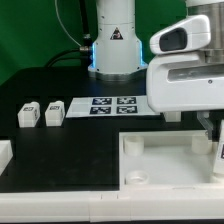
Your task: Assemble one leg
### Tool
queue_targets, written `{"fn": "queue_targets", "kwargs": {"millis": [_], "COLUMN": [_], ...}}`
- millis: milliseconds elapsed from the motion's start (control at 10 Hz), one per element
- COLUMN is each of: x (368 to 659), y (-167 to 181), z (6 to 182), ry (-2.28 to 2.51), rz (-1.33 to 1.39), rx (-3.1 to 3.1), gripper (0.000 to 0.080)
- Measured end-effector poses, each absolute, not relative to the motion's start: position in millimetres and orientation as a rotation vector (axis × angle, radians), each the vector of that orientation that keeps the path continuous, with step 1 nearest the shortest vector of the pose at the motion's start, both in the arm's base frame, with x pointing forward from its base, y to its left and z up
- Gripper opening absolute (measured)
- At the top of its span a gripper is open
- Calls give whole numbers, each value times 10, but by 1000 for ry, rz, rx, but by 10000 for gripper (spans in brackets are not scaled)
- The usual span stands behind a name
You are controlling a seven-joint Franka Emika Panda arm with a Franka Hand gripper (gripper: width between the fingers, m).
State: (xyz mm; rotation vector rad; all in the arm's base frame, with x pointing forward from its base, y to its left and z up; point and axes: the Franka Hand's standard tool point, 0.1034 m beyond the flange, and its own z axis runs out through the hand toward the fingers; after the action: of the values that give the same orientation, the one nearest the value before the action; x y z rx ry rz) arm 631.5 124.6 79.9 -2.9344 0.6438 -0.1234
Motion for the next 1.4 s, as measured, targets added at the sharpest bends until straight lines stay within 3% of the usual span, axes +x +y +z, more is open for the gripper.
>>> {"fn": "queue_targets", "kwargs": {"millis": [600,900,1200,1300,1400], "x": [6292,6291,6292,6290,6290], "y": [1246,1243,1203,1202,1197], "z": [755,760,767,761,761], "ry": [1928,1741,1130,1008,895], "rz": [0,-17,-60,-72,-85], "rx": [-2124,-2304,-2719,-2769,-2811], "gripper": [304,300,300,380,380]}}
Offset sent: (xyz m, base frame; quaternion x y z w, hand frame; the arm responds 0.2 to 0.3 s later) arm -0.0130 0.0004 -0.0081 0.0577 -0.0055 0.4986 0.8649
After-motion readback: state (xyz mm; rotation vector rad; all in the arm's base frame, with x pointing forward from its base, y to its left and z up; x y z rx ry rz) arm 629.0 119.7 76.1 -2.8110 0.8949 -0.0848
